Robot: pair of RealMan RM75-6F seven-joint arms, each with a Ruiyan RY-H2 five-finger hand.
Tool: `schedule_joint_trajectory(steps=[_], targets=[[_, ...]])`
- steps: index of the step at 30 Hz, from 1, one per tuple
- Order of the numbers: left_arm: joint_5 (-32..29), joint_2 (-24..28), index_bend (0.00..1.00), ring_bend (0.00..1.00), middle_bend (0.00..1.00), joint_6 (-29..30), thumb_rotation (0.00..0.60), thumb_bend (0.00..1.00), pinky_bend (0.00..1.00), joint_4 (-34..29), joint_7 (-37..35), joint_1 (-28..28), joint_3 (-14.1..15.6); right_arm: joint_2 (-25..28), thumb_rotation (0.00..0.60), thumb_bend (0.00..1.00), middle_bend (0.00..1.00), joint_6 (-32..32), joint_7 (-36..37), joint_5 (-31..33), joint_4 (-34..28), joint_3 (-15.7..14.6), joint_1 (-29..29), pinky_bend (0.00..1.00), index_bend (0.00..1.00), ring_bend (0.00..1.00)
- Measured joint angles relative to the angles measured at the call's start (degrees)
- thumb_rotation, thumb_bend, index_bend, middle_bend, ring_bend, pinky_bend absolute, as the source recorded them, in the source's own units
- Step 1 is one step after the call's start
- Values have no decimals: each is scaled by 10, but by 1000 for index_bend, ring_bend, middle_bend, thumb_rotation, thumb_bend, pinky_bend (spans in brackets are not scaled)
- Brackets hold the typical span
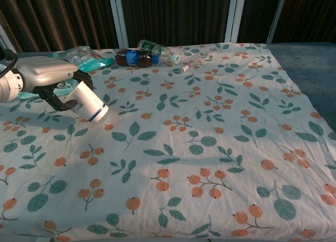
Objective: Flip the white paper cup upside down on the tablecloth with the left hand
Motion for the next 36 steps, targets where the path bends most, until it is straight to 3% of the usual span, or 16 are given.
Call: schedule_joint_trajectory(steps=[6,10,16,20,26,36], targets=[[139,-27,358,163,387,7,600,485,56,77,-274,69,-18,4,544,0,0,-3,0,1,-6,0,2,0,0,0],[232,-69,351,163,380,34,600,483,63,169,-435,114,-27,7,544,0,0,-2,1,-2,-11,-2,3,0,0,0],[313,-141,341,162,370,68,600,475,65,310,-577,161,-35,11,544,0,0,1,0,-3,-18,-2,2,0,0,0],[337,-172,260,138,313,65,600,471,58,364,-611,175,-35,14,544,0,0,5,-1,-4,-23,-2,1,0,0,0],[359,-186,17,11,41,41,600,460,28,399,-625,178,-28,16,544,0,0,6,0,-2,-24,-2,1,0,0,0],[373,-167,0,0,0,13,600,409,0,389,-588,175,-20,15,544,0,0,3,2,0,-19,-3,1,0,0,0]])
